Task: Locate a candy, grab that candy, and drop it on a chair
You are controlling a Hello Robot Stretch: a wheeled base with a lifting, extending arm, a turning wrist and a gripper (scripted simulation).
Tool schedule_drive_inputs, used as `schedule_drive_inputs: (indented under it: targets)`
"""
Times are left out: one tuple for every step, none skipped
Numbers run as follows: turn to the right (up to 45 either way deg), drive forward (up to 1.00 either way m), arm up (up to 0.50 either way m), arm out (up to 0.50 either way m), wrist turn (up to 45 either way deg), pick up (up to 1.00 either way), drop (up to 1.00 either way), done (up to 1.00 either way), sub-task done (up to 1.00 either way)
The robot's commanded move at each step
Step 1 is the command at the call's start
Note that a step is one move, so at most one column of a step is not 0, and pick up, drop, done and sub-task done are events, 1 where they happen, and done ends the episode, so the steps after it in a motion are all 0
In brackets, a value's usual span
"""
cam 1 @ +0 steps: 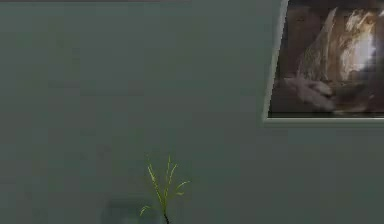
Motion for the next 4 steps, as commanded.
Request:
schedule_drive_inputs:
  targets:
    - [45.0, 0.0, 0.0, 0.0, 0.0, 0.0, 0.0, 0.0, 0.0]
    - [45.0, 0.0, 0.0, 0.0, 0.0, 0.0, 0.0, 0.0, 0.0]
    - [27.0, 0.0, 0.0, 0.0, 0.0, 0.0, 0.0, 0.0, 0.0]
    - [0.0, 1.0, 0.0, 0.0, 0.0, 0.0, 0.0, 0.0, 0.0]
